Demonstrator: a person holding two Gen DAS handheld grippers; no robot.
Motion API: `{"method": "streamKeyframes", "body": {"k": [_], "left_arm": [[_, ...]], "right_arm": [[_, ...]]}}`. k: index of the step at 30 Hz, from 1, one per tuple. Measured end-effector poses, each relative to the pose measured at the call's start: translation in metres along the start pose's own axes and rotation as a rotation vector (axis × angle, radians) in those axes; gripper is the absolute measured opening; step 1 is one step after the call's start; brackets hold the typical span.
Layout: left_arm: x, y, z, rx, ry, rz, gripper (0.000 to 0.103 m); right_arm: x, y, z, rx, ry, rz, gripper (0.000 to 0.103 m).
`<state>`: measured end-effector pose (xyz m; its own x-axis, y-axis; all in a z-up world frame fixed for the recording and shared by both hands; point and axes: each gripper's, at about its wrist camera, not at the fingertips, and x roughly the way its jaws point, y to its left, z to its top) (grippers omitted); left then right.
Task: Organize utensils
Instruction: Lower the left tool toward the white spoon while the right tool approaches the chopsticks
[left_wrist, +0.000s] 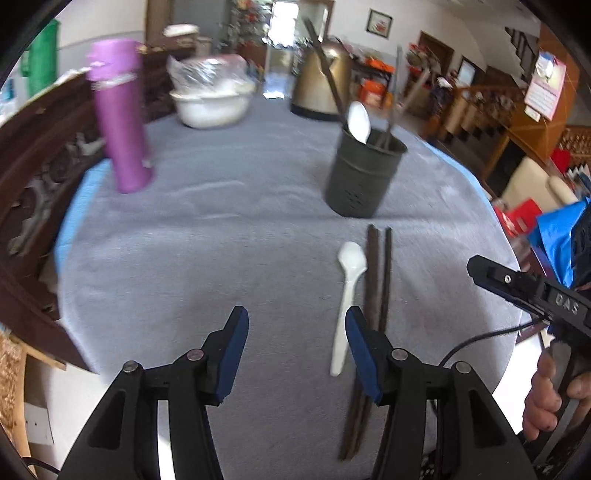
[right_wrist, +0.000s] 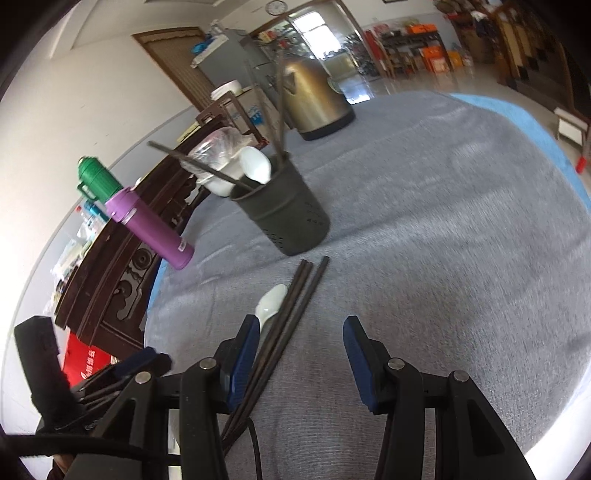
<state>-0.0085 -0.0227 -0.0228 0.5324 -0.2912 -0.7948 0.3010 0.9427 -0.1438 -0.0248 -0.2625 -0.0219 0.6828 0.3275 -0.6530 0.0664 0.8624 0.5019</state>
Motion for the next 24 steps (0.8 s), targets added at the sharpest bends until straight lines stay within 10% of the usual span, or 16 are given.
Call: {"method": "streamKeyframes", "body": {"k": [24], "left_arm": [[0.096, -0.06, 0.048, 0.266, 0.215, 0.078, 0.056]], "right_arm": [[-0.022, -0.064, -0.005, 0.157, -0.042, -0.011, 0.051]]}}
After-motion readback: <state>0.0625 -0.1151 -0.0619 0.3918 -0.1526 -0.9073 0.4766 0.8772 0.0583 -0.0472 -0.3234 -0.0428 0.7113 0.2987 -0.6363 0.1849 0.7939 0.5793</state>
